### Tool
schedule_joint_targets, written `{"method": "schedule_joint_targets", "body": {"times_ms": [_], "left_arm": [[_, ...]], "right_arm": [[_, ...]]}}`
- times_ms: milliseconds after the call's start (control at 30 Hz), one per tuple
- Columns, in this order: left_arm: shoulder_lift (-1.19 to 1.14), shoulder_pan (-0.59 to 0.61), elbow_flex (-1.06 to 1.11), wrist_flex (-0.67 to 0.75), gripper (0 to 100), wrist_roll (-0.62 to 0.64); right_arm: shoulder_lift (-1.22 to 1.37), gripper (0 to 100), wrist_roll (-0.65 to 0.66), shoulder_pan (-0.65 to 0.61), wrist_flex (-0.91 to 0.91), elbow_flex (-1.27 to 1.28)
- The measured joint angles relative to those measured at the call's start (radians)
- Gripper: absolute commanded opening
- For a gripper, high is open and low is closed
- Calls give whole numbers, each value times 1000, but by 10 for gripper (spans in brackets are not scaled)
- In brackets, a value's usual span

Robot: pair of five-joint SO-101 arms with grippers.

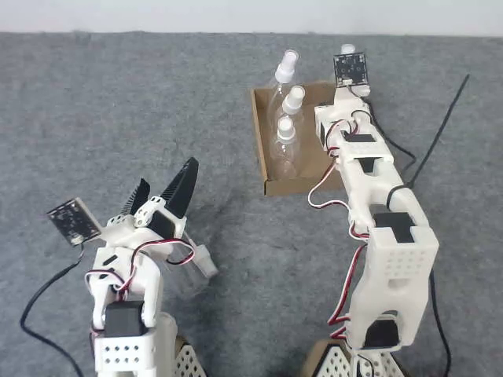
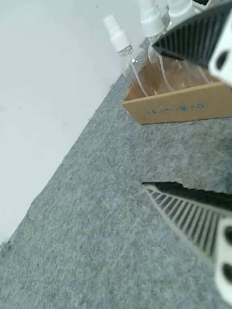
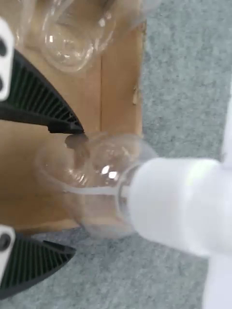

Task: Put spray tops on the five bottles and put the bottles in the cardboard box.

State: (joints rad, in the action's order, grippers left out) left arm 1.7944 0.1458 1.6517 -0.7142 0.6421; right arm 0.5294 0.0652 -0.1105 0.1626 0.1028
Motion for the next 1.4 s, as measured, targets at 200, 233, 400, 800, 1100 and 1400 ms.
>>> {"method": "schedule_joint_targets", "body": {"times_ms": [200,233,400,800,1100,1400], "left_arm": [[0,0,0,0,375,0],[0,0,0,0,375,0],[0,0,0,0,375,0],[0,2,29,63,375,-3],[0,0,29,68,375,-3],[0,2,29,68,375,-3]], "right_arm": [[0,292,2,0,23,0],[0,292,2,0,25,0],[-12,292,0,9,51,-5],[-150,292,-2,21,54,146],[-199,291,-2,21,54,204],[-261,290,-2,21,54,256]]}}
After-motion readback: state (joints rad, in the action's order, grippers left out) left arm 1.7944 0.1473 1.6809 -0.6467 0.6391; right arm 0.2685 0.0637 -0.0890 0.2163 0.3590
